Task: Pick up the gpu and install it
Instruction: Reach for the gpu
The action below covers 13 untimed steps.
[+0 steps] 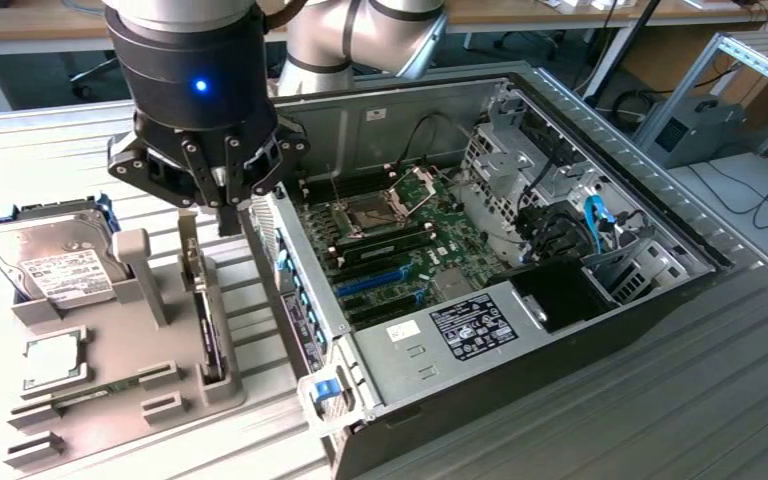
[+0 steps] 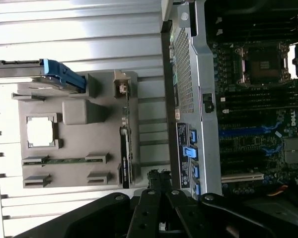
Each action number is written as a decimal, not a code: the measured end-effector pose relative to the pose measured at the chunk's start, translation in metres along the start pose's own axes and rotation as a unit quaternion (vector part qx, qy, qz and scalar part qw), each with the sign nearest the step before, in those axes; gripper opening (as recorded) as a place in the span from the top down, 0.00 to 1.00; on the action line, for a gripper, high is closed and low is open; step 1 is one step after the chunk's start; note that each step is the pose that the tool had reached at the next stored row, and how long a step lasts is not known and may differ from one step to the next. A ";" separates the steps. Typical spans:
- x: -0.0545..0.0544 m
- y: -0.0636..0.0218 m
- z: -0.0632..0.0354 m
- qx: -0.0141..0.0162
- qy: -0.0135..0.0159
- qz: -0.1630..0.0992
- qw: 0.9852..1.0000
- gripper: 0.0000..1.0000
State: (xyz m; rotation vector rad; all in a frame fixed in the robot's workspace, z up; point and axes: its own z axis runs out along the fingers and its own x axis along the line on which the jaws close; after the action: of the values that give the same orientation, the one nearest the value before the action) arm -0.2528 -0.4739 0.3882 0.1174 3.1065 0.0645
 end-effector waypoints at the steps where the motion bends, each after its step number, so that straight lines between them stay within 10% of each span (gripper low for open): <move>1: 0.000 -0.0021 -0.0001 0.000 0.000 0.000 1.000 0.89; 13: 0.014 -0.0178 -0.0005 0.000 0.000 0.000 1.000 0.89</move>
State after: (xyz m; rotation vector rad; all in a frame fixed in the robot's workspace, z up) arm -0.2682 -0.4906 0.3876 0.1176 3.1059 0.0646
